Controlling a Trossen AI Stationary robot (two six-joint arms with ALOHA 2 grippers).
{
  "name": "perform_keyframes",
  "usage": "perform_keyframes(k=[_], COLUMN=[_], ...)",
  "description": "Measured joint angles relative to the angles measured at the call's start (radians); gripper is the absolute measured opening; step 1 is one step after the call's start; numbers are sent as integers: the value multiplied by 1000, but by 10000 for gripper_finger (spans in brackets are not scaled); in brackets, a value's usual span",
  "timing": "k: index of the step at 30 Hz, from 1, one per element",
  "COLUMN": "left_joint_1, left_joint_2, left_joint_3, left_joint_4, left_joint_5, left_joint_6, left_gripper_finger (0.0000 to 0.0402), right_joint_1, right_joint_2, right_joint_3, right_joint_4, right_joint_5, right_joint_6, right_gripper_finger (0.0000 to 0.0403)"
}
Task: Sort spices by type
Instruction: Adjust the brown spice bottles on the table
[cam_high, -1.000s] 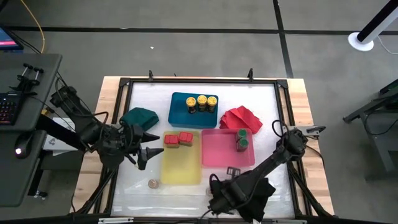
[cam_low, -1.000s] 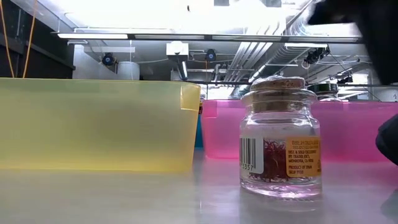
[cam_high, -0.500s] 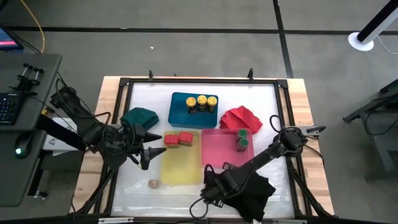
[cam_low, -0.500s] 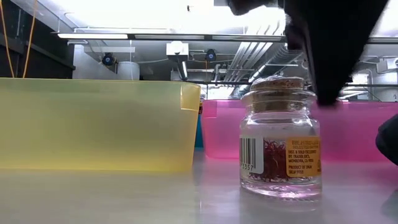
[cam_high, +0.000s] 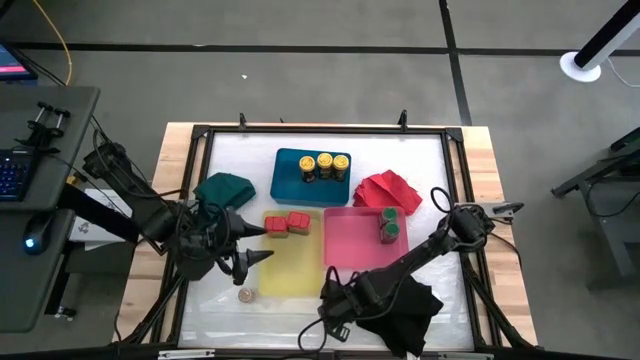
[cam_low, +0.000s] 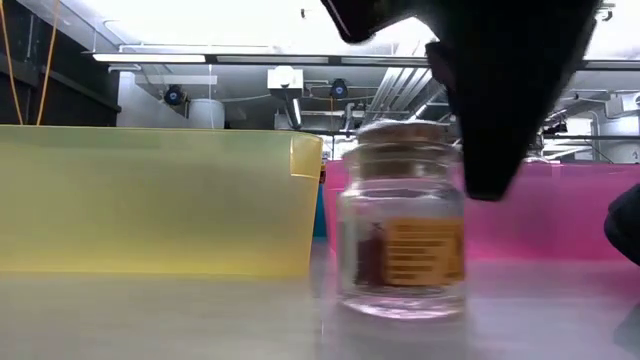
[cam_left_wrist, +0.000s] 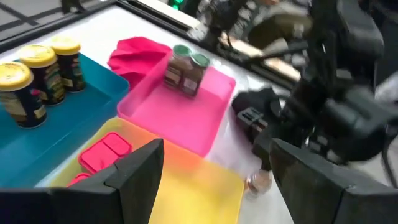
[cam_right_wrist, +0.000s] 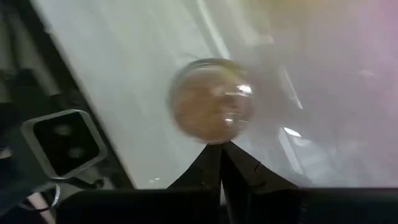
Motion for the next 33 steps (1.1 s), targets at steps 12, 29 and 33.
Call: perform_keyframes(k=[12,29,33], left_joint_1=[31,49,49], left_joint_2=[-6,-6,-6], left_joint_3=[0,0,0], left_joint_4=[-1,-3,-6], left_joint_5=[45,15,4], left_joint_6=[93,85,85], left_gripper_finger=[278,278,278], right_joint_1=[-68,-64,-55], right_joint_2=[0,19,49], right_joint_3=[0,7,7], right_joint_4=[283,121,185], right_joint_5=[46,159,150], right_joint_6=[-206,-86,-50], right_gripper_finger=[0,0,0])
